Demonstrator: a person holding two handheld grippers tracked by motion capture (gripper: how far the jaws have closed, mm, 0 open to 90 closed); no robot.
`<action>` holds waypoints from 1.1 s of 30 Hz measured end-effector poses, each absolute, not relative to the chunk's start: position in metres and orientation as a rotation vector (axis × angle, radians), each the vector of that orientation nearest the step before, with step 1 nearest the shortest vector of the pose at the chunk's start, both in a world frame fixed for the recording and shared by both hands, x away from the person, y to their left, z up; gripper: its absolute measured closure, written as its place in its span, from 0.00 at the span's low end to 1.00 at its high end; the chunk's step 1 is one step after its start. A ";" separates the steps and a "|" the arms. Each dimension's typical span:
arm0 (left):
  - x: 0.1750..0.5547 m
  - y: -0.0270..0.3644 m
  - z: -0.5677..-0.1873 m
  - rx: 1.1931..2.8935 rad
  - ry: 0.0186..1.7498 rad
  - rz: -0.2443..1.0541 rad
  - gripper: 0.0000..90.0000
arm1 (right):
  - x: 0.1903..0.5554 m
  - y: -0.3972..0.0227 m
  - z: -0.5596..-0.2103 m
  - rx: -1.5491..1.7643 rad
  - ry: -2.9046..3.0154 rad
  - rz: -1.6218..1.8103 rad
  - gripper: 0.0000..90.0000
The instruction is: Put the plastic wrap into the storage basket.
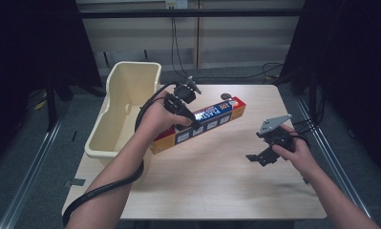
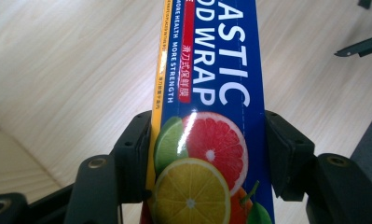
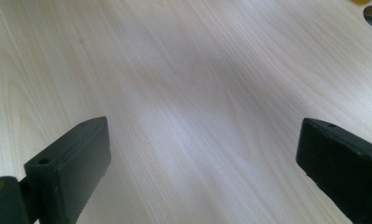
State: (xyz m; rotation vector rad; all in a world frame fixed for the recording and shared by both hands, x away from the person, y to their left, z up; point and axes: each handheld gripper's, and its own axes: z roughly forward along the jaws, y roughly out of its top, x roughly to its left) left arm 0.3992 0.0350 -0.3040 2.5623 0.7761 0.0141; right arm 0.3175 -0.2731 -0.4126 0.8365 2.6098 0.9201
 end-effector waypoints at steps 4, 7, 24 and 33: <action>0.401 0.045 -0.297 2.553 0.829 0.020 0.46 | 0.313 -0.272 -0.417 0.847 2.599 0.932 0.03; 0.402 0.048 -0.294 2.548 0.843 0.022 0.46 | 0.311 -0.272 -0.418 0.855 2.600 0.941 0.03; 0.405 0.081 -0.269 2.505 0.971 0.023 0.46 | 0.299 -0.261 -0.431 0.867 2.597 0.930 0.02; 0.406 0.103 -0.259 2.453 1.049 0.043 0.46 | 0.295 -0.255 -0.436 0.855 2.630 0.949 0.03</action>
